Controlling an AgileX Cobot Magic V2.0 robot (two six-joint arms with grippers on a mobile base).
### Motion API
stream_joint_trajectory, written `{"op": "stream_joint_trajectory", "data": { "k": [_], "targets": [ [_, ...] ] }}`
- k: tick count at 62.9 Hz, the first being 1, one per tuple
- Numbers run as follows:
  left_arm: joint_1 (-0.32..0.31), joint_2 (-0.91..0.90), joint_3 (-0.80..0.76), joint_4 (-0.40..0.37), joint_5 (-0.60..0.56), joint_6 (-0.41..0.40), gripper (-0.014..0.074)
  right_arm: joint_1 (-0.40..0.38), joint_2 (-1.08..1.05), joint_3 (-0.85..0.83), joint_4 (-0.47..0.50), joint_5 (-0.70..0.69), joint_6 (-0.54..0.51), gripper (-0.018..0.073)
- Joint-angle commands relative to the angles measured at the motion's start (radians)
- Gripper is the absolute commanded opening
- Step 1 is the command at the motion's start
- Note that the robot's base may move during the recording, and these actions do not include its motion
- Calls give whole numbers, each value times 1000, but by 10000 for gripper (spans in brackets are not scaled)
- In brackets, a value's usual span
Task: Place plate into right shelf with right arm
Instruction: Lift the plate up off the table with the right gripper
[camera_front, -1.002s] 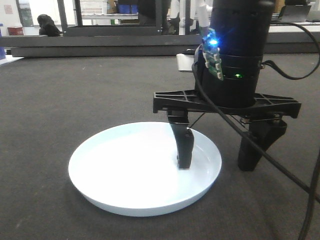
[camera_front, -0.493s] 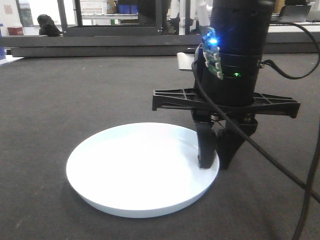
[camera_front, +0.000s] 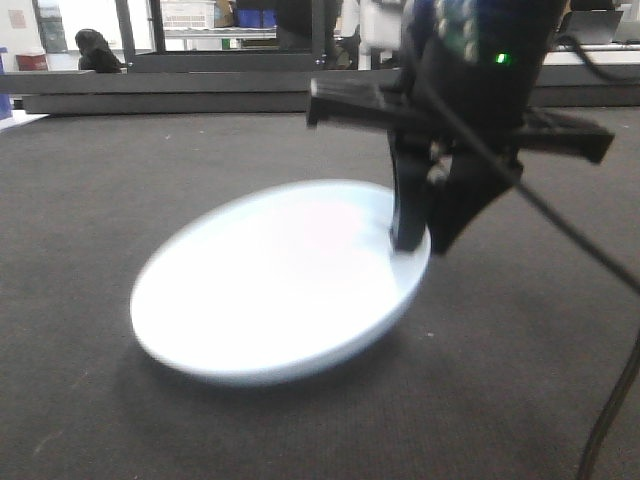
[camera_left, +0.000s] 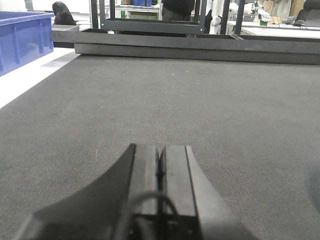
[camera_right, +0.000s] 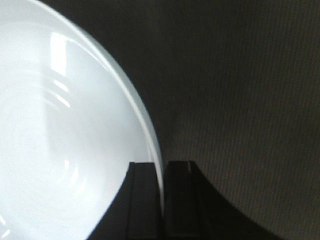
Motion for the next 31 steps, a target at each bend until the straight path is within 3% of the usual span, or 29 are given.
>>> {"op": "stream_joint_trajectory", "data": {
  "k": [1,12,31],
  "targets": [
    [-2,-10,10,-8,-90,-7,-128,-29,-110,17,-4,-143,-69,69],
    [-2,-10,10,-8,-90,-7,-128,-102,-247,156,2,-337,-155,69],
    [-2,-10,10,-8,-90,-7,-128,-250,-488,387,19,-664,-425,69]
  ]
}}
